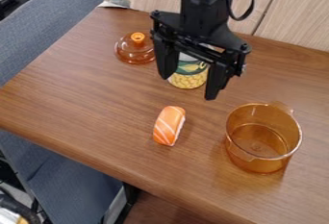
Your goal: Move the orange object to the left side of the table
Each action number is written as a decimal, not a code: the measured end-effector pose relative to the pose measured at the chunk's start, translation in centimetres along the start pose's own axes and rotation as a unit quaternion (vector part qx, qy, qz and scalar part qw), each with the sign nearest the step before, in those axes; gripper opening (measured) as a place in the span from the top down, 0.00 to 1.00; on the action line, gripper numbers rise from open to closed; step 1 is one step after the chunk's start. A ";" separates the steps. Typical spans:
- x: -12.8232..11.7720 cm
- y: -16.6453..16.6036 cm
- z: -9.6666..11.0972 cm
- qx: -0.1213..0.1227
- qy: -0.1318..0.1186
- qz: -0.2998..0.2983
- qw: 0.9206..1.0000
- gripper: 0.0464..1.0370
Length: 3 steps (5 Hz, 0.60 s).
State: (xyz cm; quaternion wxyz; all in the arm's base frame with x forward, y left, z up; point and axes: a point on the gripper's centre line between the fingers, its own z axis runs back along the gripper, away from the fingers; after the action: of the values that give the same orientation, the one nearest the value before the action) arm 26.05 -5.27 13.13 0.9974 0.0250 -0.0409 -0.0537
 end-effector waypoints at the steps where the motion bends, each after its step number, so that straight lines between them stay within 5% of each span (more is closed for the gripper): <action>1: -0.1 -0.1 -0.6 0.001 0.011 0.001 1.000 0.04; 3: 0.3 0.7 -4.5 0.002 0.050 0.028 0.998 0.04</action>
State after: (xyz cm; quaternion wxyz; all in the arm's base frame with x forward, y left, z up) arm 26.80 -4.37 8.75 0.9992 0.0288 0.0087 -0.0248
